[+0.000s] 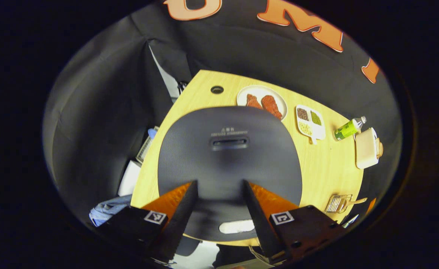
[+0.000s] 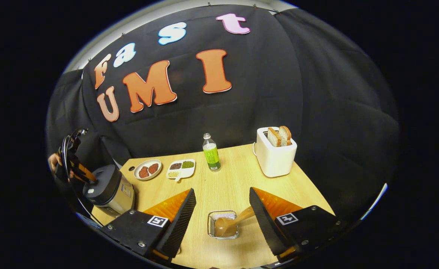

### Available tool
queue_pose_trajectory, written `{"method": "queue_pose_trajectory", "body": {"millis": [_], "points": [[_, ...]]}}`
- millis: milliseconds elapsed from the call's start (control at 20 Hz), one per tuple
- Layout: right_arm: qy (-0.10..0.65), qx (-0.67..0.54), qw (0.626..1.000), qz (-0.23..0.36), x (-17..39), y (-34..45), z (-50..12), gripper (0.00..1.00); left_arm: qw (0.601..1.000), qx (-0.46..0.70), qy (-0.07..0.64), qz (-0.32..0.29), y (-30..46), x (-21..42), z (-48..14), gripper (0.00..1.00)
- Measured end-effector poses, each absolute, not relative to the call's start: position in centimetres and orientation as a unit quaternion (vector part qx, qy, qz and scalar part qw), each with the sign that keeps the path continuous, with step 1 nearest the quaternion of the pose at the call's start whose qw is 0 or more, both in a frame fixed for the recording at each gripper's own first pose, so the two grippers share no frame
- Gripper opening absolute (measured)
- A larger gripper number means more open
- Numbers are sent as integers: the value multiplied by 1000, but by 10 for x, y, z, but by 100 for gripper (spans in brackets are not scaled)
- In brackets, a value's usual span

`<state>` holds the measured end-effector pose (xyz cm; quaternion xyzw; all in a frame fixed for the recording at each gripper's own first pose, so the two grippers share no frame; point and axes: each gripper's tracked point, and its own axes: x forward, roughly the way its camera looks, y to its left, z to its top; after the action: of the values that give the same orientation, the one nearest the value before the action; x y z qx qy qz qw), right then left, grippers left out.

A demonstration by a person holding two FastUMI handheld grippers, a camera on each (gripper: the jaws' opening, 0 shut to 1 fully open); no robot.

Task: Close the left gripper, press the button to open the rice cooker; take a wooden spoon from the chopstick holder with the right hand, scoop a spoonful of rice and pour it into the rice cooker, then put the wooden spoon back into the chopstick holder.

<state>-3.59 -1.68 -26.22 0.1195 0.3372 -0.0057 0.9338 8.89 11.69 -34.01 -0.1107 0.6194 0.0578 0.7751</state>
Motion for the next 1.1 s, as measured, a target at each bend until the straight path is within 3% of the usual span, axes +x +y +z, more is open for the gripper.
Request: {"method": "queue_pose_trajectory", "body": {"millis": [50,100,300,550,700,1100], "points": [[337,113,935,-1,-34,-14,-263,96,775,-111,619,61,117,93,-343,87],[337,109,935,4,-31,-11,-263,90,773,-112,622,65,115,92,-344,88],[326,115,938,24,-20,5,-253,90,795,-108,593,66,116,91,-340,87],[292,93,951,43,-1,10,-224,90,877,-103,454,120,120,95,-337,86],[264,86,959,52,14,19,-202,90,902,-96,399,134,111,91,-330,87],[174,44,983,41,55,24,-141,90,974,-38,192,113,104,105,-174,86]]}}
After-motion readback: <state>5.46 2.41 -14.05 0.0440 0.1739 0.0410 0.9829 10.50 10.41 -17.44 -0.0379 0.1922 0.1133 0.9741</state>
